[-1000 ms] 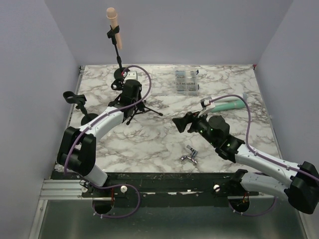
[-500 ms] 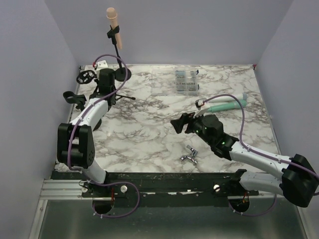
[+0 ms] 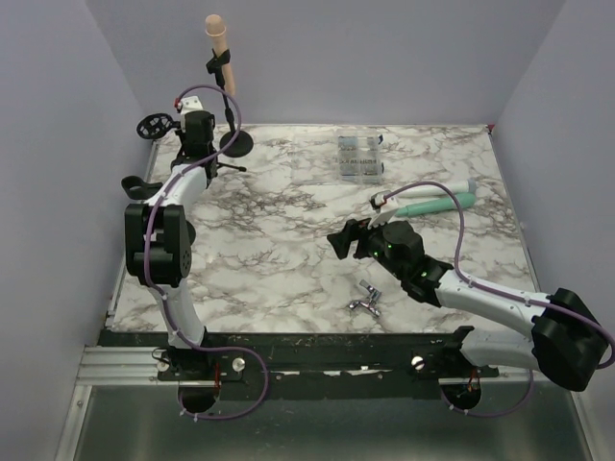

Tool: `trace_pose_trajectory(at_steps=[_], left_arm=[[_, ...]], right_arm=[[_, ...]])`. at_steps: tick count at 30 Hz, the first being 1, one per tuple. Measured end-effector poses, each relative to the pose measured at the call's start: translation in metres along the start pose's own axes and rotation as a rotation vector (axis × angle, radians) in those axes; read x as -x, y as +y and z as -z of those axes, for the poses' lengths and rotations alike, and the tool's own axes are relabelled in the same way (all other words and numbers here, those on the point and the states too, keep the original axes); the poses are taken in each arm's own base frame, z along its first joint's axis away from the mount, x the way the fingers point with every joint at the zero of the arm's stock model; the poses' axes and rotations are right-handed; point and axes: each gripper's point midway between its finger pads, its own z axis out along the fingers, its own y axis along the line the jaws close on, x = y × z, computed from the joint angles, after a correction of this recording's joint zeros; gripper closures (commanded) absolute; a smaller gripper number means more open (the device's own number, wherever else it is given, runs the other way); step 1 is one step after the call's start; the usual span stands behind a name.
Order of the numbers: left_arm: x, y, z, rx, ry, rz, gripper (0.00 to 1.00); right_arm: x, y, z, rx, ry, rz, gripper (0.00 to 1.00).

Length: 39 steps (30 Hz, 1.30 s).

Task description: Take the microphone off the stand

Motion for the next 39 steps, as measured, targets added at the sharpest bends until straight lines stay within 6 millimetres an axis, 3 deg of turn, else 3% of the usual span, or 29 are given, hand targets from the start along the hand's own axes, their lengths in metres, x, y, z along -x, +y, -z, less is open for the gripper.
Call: trace_pose_trajectory(at_steps=[4,7,9,16,20,26,29,39], left_arm=[[-0.012,0.006,-0.014,0.025,0.053,-0.014,0.93],[-0.024,0.011,-0.016,0.037,0.094,-0.020,0.82],[-0.024,0.010,-0.015,0.031,0.097,-0.016,0.79],[-0.028,0.006,-0.015,0.020,0.109,0.027,0.52],[-0.043,0.005,-0.013,0.014,0.142,0.037,0.38],[-0.056,0.007,0.006,-0.016,0.175,0.059,0.23],[-0.046,0.005,0.022,-0.055,0.162,0.093,0.13],[0.029,-0.017,0.092,-0.314,0.032,0.218,0.12]], right_arm=[[0.002,0.001,0.000,0.003,-0.008,-0.002,0.18],[0.003,0.001,-0.001,0.004,-0.013,-0.003,0.18],[0.004,0.002,-0.001,0.006,-0.016,-0.003,0.18],[0.007,0.003,-0.001,0.010,-0.026,-0.006,0.18],[0.008,0.003,0.000,0.012,-0.030,-0.007,0.18],[0.016,0.006,0.004,0.022,-0.053,-0.012,0.18],[0.022,0.007,0.010,0.031,-0.074,-0.021,0.18],[0.033,0.010,0.021,0.049,-0.115,-0.047,0.18]])
